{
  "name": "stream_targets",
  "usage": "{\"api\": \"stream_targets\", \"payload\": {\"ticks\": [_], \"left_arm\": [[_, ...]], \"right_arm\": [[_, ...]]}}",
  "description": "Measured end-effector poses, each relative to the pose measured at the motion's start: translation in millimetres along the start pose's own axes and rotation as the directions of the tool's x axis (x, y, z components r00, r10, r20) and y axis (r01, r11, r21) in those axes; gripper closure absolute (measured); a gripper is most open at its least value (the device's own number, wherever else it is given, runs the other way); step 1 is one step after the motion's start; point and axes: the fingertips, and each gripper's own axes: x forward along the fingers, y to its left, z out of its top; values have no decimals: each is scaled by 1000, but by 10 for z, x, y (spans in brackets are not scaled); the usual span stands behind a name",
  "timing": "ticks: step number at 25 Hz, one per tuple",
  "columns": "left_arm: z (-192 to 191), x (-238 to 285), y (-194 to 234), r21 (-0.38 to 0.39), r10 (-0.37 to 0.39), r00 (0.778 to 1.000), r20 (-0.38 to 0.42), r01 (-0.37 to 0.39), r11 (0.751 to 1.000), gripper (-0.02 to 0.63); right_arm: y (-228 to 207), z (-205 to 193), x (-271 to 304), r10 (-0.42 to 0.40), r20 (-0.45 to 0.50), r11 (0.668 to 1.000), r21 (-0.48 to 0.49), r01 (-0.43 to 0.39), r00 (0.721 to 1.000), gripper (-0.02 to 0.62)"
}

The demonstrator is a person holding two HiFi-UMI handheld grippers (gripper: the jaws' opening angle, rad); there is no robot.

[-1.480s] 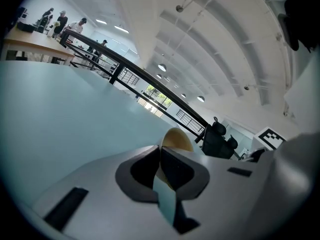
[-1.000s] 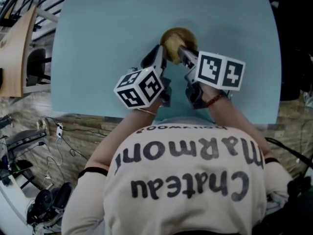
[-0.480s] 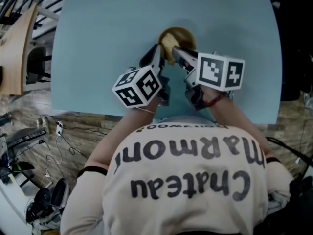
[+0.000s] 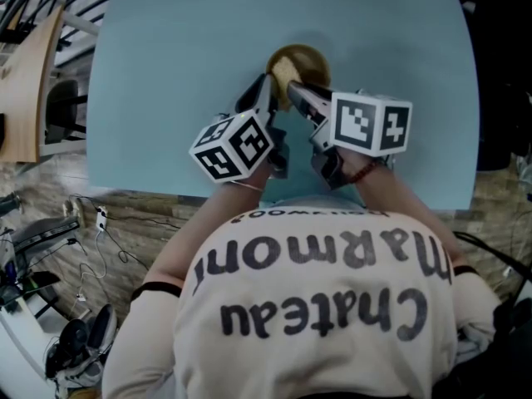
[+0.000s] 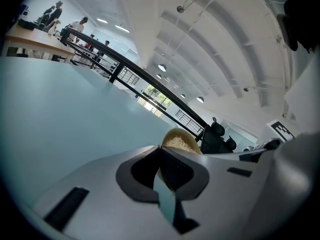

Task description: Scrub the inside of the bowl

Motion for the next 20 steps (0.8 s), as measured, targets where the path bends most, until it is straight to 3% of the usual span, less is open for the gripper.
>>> {"api": "stream_targets", "payload": {"ticks": [12,20], "left_arm": [[-41,-7,63,16,11,1000,-18,-11,1000,597],[-38,-1,73,68,13,1000,-20,-12,998,597]], "right_arm": [[-32,-102,39,-39,-50,995,-97,34,998,534],[-85,-115,43,-71,-80,980,-190,55,994,534]]}}
